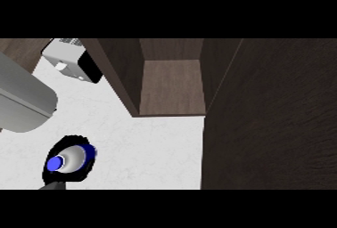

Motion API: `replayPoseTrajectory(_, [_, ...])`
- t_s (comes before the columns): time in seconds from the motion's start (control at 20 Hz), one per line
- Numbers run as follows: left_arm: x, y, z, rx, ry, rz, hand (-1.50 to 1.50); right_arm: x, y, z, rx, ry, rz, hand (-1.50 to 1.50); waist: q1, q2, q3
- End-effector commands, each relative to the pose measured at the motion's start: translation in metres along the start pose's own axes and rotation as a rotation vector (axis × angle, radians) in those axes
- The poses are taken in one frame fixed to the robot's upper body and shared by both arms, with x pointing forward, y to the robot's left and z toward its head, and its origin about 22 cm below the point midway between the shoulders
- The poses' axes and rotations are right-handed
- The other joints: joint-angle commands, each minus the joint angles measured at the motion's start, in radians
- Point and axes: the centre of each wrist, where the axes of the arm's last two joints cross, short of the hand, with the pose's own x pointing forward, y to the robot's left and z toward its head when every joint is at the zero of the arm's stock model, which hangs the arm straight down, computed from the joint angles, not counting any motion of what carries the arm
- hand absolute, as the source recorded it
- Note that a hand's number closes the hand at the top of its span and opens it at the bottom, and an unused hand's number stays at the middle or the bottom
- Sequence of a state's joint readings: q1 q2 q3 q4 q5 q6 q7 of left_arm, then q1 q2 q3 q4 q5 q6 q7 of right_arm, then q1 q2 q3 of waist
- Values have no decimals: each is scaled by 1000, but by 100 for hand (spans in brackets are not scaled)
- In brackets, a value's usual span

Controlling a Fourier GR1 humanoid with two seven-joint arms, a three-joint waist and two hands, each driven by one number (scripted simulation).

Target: Pick up the bottled water, place it into the cabinet and close the cabinet

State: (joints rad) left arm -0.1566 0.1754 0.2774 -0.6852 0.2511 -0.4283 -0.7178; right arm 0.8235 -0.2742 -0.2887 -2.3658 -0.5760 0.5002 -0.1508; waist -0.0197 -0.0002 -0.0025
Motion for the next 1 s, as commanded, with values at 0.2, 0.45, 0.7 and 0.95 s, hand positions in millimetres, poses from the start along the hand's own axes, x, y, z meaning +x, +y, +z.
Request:
replayPoseTrajectory(0.2, [16,-4,-17,-39,-70,-43,150,47,30,-4,35,-75,-31,-150,10,-2,1])
replayPoseTrajectory(0.45, [25,-56,-53,-120,-71,-43,150,37,24,3,10,-69,-42,-150,10,-6,3])
replayPoseTrajectory(0.7, [34,-105,-72,-149,-52,-42,150,43,29,-1,0,-93,-16,-150,11,-5,2])
replayPoseTrajectory(0.95, [35,-164,-74,-151,-77,-54,150,42,15,0,28,-62,-13,-150,4,-3,1])
